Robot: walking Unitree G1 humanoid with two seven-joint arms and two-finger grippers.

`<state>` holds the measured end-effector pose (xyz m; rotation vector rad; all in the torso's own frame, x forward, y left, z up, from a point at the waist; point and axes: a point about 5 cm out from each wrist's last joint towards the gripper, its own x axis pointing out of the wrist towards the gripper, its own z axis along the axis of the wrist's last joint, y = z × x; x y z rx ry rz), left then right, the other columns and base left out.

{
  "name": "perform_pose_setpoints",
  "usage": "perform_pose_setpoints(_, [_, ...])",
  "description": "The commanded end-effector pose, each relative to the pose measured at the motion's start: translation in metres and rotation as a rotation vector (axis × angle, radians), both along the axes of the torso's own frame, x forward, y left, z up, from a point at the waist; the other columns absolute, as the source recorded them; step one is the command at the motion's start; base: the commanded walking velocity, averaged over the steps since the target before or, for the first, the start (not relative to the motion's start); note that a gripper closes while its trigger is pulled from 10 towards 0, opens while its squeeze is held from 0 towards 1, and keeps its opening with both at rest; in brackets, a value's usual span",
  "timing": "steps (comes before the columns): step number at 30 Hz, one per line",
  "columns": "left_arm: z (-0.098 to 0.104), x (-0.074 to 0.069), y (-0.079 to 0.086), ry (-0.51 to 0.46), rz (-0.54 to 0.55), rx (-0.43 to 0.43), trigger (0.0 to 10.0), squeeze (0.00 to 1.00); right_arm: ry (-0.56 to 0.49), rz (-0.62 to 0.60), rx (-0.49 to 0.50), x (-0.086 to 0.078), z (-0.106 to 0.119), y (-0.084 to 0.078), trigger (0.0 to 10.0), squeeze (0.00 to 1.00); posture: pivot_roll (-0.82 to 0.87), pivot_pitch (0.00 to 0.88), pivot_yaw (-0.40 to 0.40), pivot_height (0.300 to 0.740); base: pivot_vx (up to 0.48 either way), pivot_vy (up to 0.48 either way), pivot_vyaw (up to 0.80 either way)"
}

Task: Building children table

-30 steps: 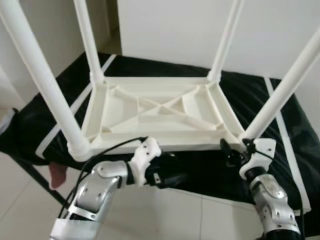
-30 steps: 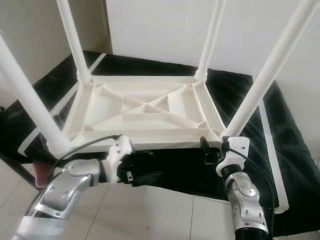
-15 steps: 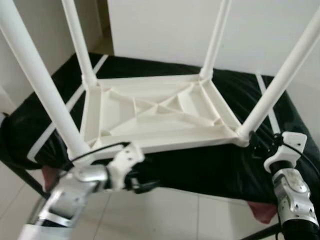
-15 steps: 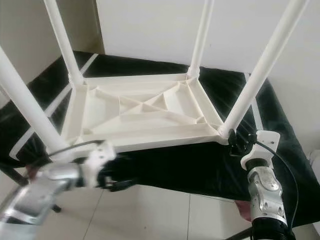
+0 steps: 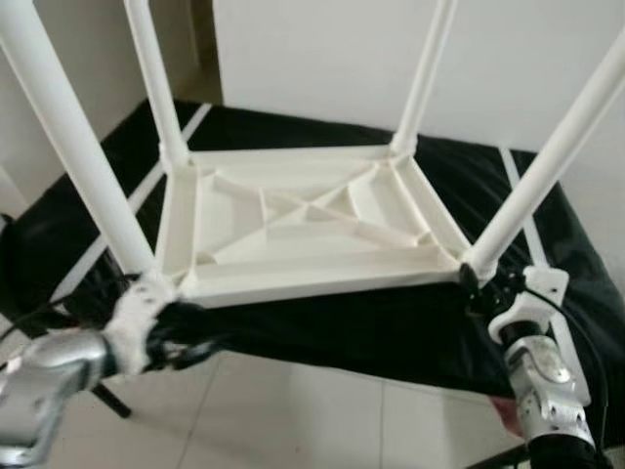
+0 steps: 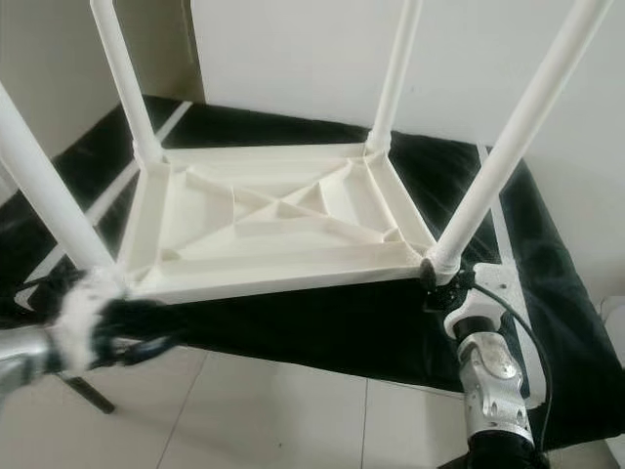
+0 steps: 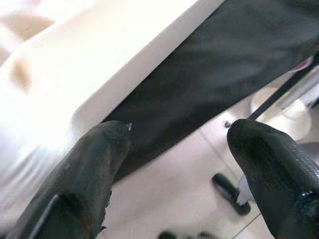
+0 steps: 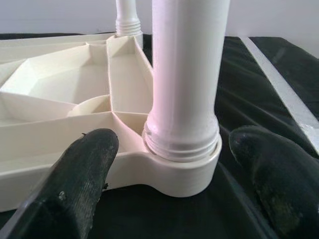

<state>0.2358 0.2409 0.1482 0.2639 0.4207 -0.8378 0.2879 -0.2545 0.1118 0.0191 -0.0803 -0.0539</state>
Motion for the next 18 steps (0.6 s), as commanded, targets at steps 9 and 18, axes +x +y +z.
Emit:
perform_pose_setpoints(9, [0.018, -0.011, 0.068, 0.022, 0.148, 0.123, 10.0, 0.00, 0.010, 0.027, -0.014, 0.006, -0.001, 0.002, 10.0, 0.00, 0.11, 0.019, -0.084, 0.740, 0.000, 0.000, 0.00])
perform_pose_setpoints(18, [0.050, 0.020, 0.129, -0.243, 0.507, 0.256, 10.0, 0.00, 0.020, 0.078, 0.009, 0.009, -0.007, 0.020, 10.0, 0.00, 0.12, 0.000, -0.088, 0.740, 0.000, 0.000, 0.00])
